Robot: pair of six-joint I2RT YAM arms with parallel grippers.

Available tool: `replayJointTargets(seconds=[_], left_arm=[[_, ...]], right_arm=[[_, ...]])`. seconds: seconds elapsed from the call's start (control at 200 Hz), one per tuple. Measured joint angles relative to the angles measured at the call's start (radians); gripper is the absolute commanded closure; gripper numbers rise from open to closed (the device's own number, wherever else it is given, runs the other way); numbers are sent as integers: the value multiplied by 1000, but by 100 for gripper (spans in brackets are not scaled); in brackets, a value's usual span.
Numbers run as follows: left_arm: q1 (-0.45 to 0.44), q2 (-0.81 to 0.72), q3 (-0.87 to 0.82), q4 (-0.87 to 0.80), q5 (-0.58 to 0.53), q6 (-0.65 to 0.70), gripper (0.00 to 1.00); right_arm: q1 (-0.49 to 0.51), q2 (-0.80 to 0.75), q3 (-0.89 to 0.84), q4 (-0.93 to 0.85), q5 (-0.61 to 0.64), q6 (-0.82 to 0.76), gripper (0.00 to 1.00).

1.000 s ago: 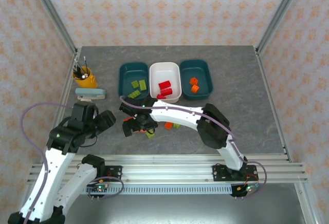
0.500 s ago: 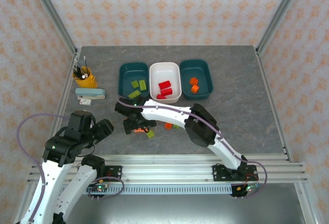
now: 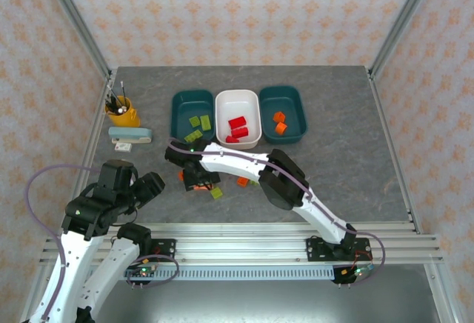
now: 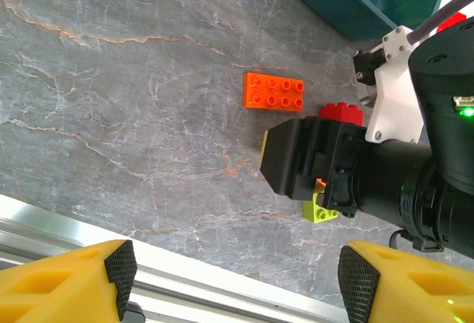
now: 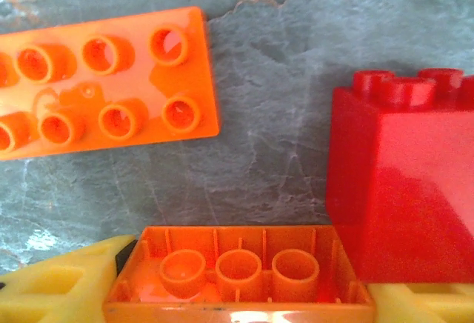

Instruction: Sort the legos into containers by color

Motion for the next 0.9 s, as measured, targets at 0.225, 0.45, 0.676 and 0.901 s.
replayJointTargets(seconds=[0.225, 0.45, 0.676, 0.901], left_arm=[[0, 3, -6, 38, 44, 0, 25], [-3, 87, -7, 178, 143, -2, 25], [-161, 328, 68, 356, 151, -2, 25], [-343, 639, 232, 513, 100, 6, 25]], right_arm=[[-2, -22, -9, 0, 5, -5, 45], [-58, -283, -107, -5, 23, 0, 46], [-377, -620, -269, 58, 49, 50, 48], [-637, -565, -319, 118, 104, 225, 52]])
